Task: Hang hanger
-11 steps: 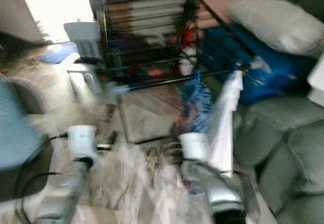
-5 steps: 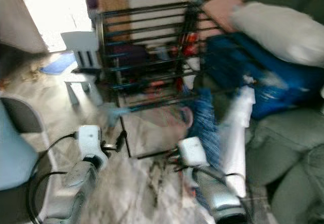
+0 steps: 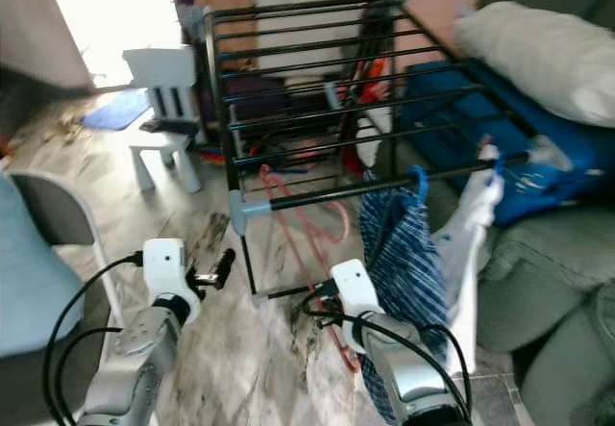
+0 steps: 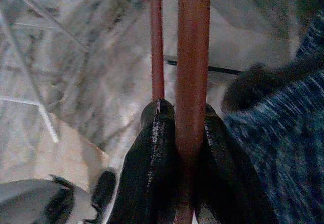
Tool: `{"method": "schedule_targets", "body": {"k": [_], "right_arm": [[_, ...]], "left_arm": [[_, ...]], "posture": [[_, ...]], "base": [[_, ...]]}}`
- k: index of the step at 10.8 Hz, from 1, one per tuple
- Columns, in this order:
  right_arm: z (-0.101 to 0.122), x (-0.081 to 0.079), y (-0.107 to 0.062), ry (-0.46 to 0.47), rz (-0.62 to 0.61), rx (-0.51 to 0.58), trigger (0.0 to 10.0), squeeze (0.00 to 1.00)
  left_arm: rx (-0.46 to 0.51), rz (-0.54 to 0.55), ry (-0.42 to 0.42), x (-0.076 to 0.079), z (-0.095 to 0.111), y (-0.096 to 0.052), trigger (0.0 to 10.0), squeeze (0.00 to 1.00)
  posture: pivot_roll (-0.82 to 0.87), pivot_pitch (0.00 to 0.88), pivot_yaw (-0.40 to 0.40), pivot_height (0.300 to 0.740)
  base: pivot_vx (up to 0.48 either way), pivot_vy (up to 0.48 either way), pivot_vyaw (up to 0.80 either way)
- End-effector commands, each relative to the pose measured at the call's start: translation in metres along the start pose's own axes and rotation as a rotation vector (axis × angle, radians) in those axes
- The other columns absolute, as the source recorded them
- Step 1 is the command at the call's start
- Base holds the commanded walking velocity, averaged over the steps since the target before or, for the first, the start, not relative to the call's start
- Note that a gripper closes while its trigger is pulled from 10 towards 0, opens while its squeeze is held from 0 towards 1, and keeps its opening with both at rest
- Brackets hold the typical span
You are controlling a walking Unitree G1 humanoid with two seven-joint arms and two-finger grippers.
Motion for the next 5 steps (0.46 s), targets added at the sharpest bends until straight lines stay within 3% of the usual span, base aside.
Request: {"method": "schedule_targets", "body": {"k": [1,3,5], "right_arm": [[0.017,0.007,-0.002,-0.028,-0.029,0.049,10.0,0.0],[0.021,0.015,-0.001,-0.038,-0.078,0.054,10.0,0.0],[0.037,0.02,0.009,0.047,-0.111,0.036,10.0,0.0]], "left_arm": [[-0.004,-0.009,0.007,0.002,0.001,0.0,10.0,0.0],[-0.009,-0.013,0.004,0.003,-0.001,0.0,10.0,0.0],[-0.022,-0.017,0.004,0.004,-0.002,0.001,10.0,0.0]], "posture": [[-0.12,0.0,0.046,0.74],[-0.12,0.0,0.045,0.74],[-0.12,0.0,0.043,0.74]], "base": [[0.0,0.0,0.0],[0.0,0.0,0.0],[0.0,0.0,0.0]]}}
Point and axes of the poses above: a point about 5 cm out from each wrist's last joint towards the gripper, its own y axis pointing out of the wrist towards the gripper, its own z axis along the axis of the wrist's last joint, x = y × z, the point moved 4 cm from there along y, pointing out of the wrist towards the gripper, and after that the axes turned 13 degrees about -y, right-handed, at the moved point
